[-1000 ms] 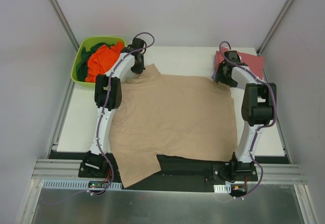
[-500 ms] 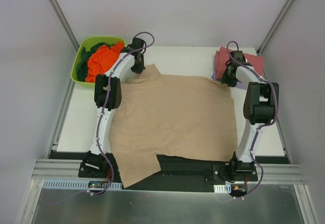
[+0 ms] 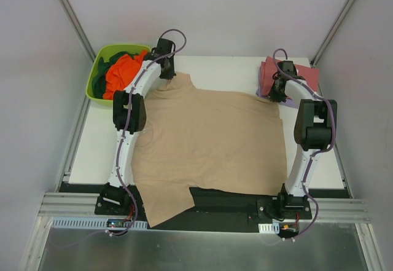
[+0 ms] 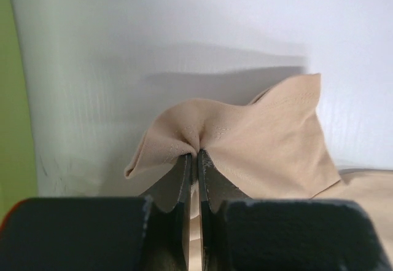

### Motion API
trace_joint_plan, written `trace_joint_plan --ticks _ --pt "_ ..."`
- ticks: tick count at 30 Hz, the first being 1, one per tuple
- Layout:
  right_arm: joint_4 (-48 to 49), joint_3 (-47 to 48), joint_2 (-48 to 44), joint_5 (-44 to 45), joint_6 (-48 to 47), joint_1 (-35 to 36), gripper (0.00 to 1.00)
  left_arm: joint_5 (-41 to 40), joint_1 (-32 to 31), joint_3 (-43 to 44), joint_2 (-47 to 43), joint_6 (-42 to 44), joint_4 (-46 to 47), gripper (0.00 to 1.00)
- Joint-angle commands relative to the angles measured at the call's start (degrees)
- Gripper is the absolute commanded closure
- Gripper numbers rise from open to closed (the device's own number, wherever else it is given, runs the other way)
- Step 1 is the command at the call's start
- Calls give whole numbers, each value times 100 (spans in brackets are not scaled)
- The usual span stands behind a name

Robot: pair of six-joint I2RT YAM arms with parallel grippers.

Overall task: Fold and stack the t-shirts
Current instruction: Grap the side of the flattened tshirt furthest away from the robot with both arms

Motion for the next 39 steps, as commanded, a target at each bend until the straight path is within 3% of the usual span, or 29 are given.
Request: trace_joint_plan --ticks 1,6,10,24,29,39 --pt "478 -87 -468 -68 -252 1 100 295 132 293 -584 237 382 100" --pt "874 -624 -1004 -543 -489 -7 100 831 132 -190 -1014 404 627 100" --pt "1016 -818 -1321 -631 -674 10 100 815 132 -279 -1181 536 882 100" --pt "822 -54 -1101 -376 -1008 2 100 735 141 345 -856 852 1287 100" --pt "787 -316 -1400 -613 -1026 2 100 1314 88 -496 -1417 844 1314 100" --pt "857 -1555 -2278 -1141 -929 10 100 1298 -281 -3212 -3123 1020 1832 100"
